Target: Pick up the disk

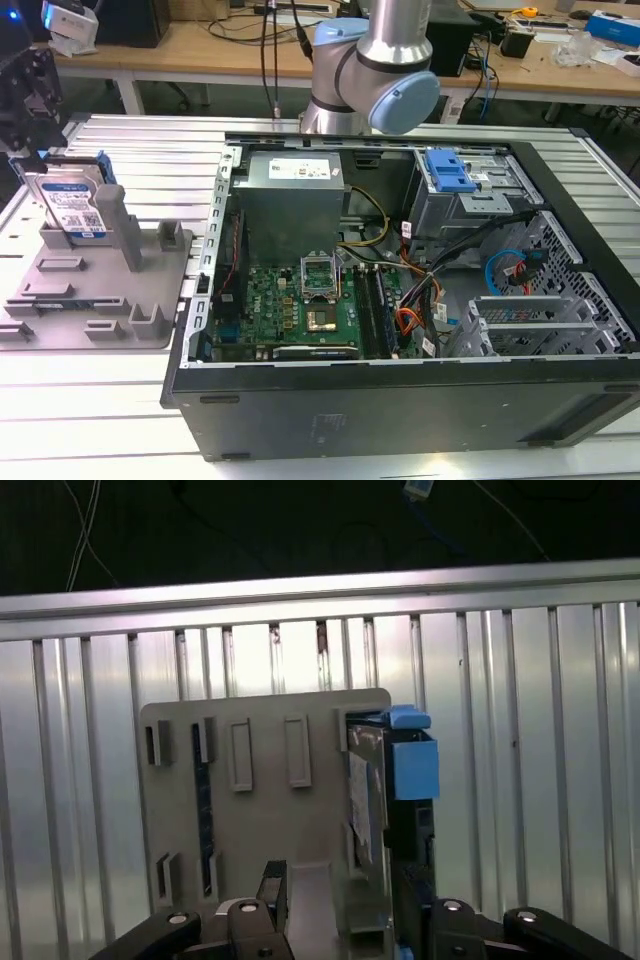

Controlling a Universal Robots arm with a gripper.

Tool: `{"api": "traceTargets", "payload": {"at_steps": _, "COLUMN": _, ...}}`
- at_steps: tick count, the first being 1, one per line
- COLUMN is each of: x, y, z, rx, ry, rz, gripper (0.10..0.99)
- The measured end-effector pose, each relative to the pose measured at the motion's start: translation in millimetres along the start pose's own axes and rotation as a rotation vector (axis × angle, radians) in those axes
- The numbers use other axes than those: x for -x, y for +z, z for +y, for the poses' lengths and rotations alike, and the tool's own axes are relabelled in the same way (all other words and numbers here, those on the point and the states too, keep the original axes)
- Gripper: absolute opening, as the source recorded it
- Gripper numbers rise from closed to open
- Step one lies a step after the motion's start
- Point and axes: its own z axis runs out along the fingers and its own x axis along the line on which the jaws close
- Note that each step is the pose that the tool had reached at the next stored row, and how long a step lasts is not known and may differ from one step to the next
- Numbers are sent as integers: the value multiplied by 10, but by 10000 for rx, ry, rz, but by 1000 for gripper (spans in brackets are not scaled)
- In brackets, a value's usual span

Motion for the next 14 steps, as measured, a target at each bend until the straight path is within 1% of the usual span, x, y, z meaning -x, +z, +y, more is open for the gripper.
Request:
{"api": "traceTargets", "payload": {"at_steps": 1, "x": 35, "y": 3, "z": 16, "rx": 0, "ry": 0, "rz": 0, "gripper": 557}}
{"api": "traceTargets", "payload": {"at_steps": 2, "x": 76, "y": 6, "z": 51, "rx": 1, "ry": -3, "rz": 1, "gripper": 557}}
{"api": "traceTargets", "payload": {"at_steps": 3, "x": 89, "y": 10, "z": 96, "rx": 1, "ry": -1, "rz": 0, "gripper": 557}}
{"api": "traceTargets", "payload": {"at_steps": 6, "x": 104, "y": 29, "z": 254, "rx": -1, "ry": -2, "rz": 0, "gripper": 557}}
{"api": "traceTargets", "payload": {"at_steps": 7, "x": 125, "y": 32, "z": 323, "rx": 1, "ry": -3, "rz": 1, "gripper": 557}}
{"api": "traceTargets", "payload": {"at_steps": 8, "x": 158, "y": 34, "z": 343, "rx": -2, "ry": -17, "rz": -1, "gripper": 557}}
{"api": "traceTargets", "payload": {"at_steps": 10, "x": 188, "y": 36, "z": 348, "rx": 0, "ry": -126, "rz": 0, "gripper": 557}}
{"api": "traceTargets", "payload": {"at_steps": 14, "x": 212, "y": 44, "z": 358, "rx": 3, "ry": -416, "rz": -1, "gripper": 557}}
